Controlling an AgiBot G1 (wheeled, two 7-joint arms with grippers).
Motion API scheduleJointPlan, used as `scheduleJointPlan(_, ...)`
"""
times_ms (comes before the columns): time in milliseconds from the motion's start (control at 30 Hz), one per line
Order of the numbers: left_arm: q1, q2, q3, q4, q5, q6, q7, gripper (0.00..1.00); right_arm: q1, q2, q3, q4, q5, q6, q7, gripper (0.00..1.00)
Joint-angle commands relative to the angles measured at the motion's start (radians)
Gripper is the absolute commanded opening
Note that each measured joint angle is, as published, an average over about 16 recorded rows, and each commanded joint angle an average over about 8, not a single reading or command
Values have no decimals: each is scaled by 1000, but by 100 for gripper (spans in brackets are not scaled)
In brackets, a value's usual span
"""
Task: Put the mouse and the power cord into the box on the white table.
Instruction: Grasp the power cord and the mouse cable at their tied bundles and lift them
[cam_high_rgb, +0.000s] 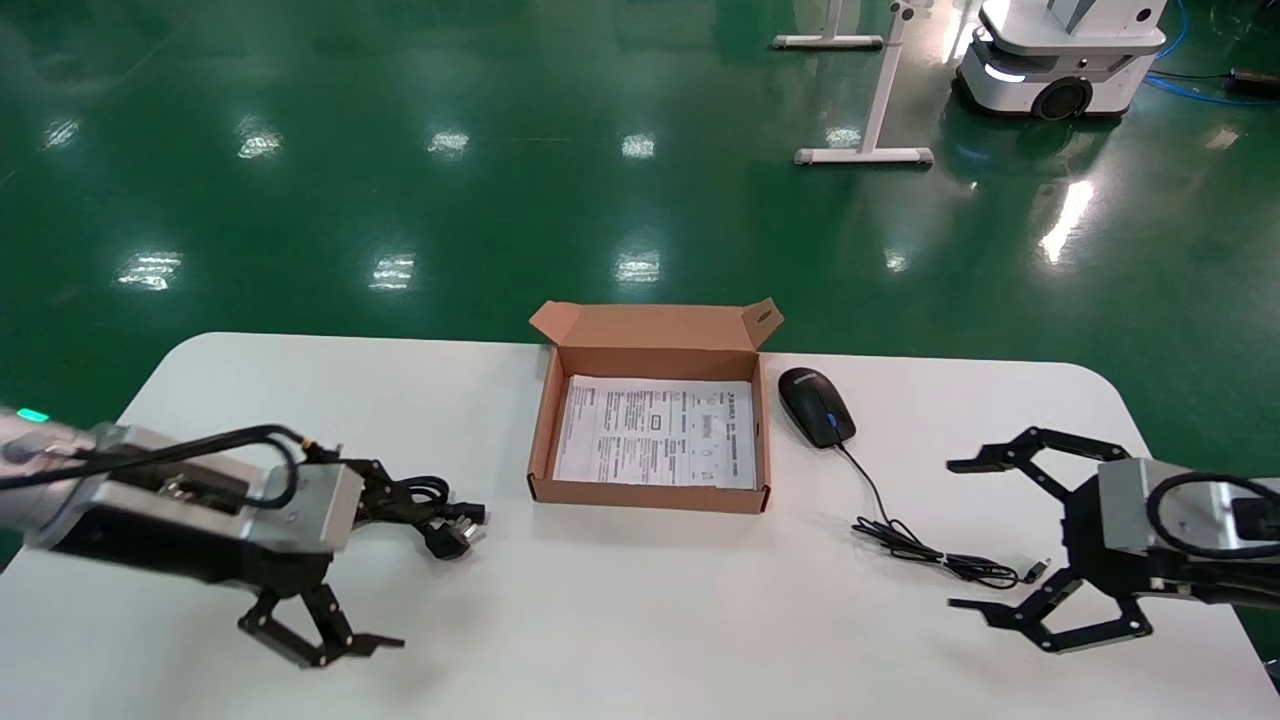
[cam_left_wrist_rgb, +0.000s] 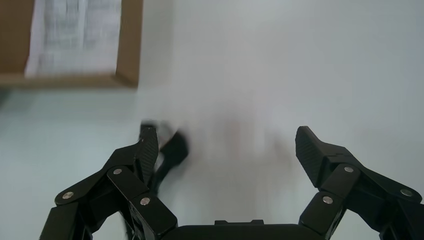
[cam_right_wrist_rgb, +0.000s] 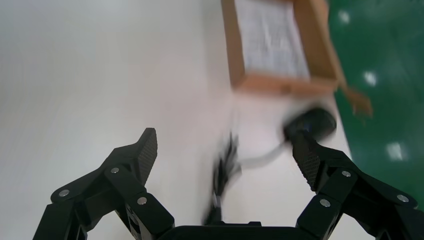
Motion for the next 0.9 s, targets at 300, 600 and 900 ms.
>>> scheduleJointPlan(300,-131,170,84,385,166,-80,182,100,139,-117,-94,-304,-205,30,-231,100)
scheduleJointPlan(600,-172,258,107,640,225,-172,338,100,206,-232,-130,-515,-271,76,-364,100)
scheduleJointPlan(900,-173,307,106,796,225,-209,437,54,233,-302,-134,-667,-281,138,-407,54)
